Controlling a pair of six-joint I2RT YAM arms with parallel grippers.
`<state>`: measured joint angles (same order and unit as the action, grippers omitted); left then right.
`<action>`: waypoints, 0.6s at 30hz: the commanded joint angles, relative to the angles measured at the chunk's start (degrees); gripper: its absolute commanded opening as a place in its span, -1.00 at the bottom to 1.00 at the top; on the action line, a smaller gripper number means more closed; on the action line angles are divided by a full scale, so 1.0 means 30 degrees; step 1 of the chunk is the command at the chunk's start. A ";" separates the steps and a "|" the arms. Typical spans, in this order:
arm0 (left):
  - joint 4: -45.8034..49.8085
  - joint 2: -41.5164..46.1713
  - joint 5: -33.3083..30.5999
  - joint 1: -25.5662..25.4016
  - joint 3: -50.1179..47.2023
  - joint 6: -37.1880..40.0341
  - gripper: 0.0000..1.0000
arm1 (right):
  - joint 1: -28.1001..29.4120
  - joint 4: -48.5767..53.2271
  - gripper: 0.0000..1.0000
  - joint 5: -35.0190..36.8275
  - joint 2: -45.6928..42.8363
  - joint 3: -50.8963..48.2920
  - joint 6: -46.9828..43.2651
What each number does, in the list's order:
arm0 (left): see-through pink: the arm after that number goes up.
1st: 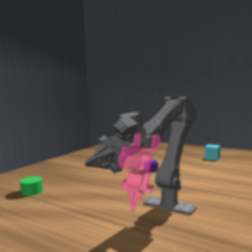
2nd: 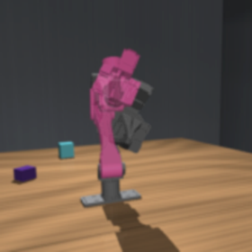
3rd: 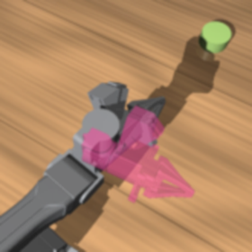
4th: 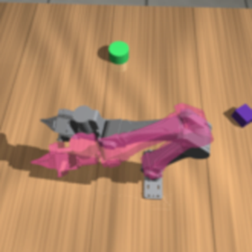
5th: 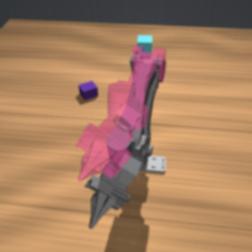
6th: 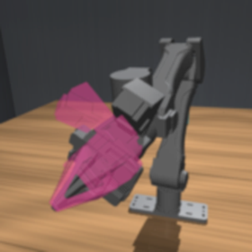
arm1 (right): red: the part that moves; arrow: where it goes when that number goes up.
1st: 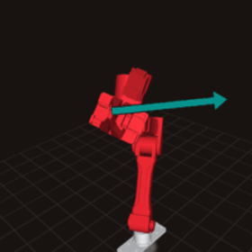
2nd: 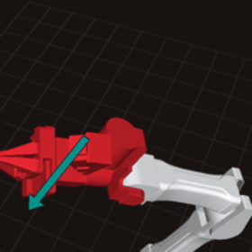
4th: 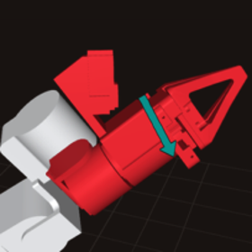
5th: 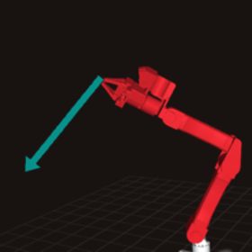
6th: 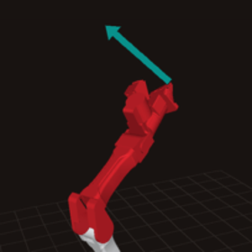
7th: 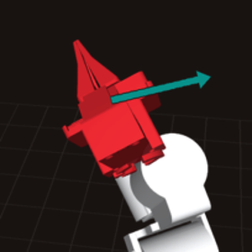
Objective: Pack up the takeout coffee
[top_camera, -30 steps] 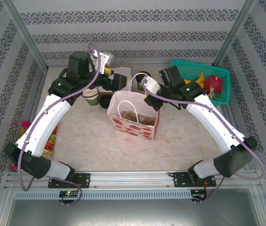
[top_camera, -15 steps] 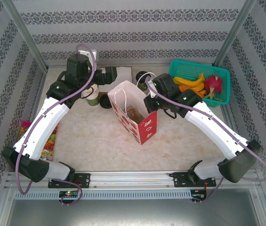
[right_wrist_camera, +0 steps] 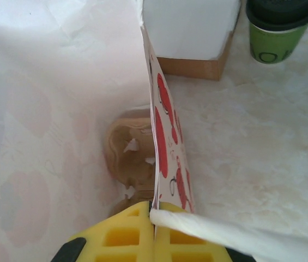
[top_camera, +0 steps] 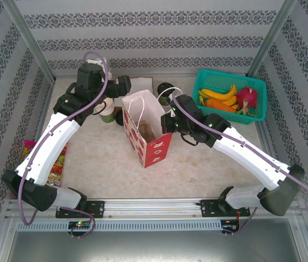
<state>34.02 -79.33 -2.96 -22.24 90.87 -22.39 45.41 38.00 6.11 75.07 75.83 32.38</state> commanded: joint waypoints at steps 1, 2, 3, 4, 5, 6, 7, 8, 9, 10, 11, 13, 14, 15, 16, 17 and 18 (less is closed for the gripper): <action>0.1036 -0.0070 -0.0749 0.0314 0.0287 -0.0461 0.99 | 0.0955 0.0243 -1.00 0.2883 0.0352 -0.0316 0.2816; 0.1055 -0.0118 -0.0716 0.0322 0.0256 -0.0431 0.99 | 0.1280 0.0156 -1.00 0.2980 0.0463 -0.0453 0.3110; 0.1074 -0.0171 -0.0563 0.0323 0.0223 -0.0367 0.99 | 0.1533 0.0284 -1.00 0.3072 0.0751 -0.0394 0.3344; 0.1033 -0.0245 -0.0370 0.0296 0.0183 -0.0291 0.99 | 0.1660 0.0381 -1.00 0.3021 0.0991 -0.0307 0.3387; 0.0964 -0.0348 0.0035 0.0322 0.0149 -0.0061 0.99 | 0.1752 0.0429 -1.00 0.2856 0.1269 -0.0233 0.3276; 0.0848 -0.0447 0.0545 0.0309 0.0106 0.0244 0.99 | 0.1790 0.0485 -1.00 0.2660 0.1572 -0.0124 0.3148; 0.0722 -0.0533 0.1053 0.0302 0.0085 0.0539 0.99 | 0.1811 0.0455 -1.00 0.2430 0.1754 -0.0033 0.3047; 0.0613 -0.0633 0.1503 0.0305 0.0033 0.0784 0.99 | 0.1827 0.0308 -1.00 0.2187 0.1897 0.0020 0.2991; 0.0574 -0.0732 0.1698 0.0315 0.0041 0.0857 0.99 | 0.1827 0.0017 -1.00 0.1981 0.1957 0.0020 0.3029; 0.0585 -0.0837 0.1727 0.0301 0.0071 0.0887 0.99 | 0.1827 -0.0365 -1.00 0.1762 0.2024 -0.0016 0.3063; 0.0615 -0.0918 0.1666 0.0312 0.0114 0.0905 0.99 | 0.1823 -0.0724 -1.00 0.1560 0.2113 0.0004 0.3064; 0.0671 -0.1042 0.1495 0.0309 0.0173 0.0950 0.99 | 0.1827 -0.0864 -1.00 0.1456 0.2382 0.0295 0.2960; 0.0678 -0.1048 0.1457 0.0300 0.0171 0.0903 0.99 | 0.1827 -0.0737 -1.00 0.1481 0.2542 0.0527 0.2861; 0.0636 -0.1055 0.1427 0.0313 0.0137 0.0924 0.99 | 0.1827 -0.0656 -1.00 0.1457 0.2662 0.0669 0.2754; 0.0590 -0.1066 0.1427 0.0315 0.0136 0.0951 0.99 | 0.1827 -0.0640 -1.00 0.1404 0.2736 0.0762 0.2669; 0.0569 -0.1070 0.1412 0.0314 0.0125 0.0981 0.99 | 0.1820 -0.0640 -1.00 0.1355 0.2798 0.0796 0.2632; 0.0620 -0.1074 0.1399 0.0297 0.0151 0.1014 0.99 | 0.1827 -0.0753 -1.00 0.1213 0.2807 0.0782 0.2531</action>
<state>35.55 -82.67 0.86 -21.98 90.87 -20.91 50.52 35.09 10.96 82.32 77.28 40.38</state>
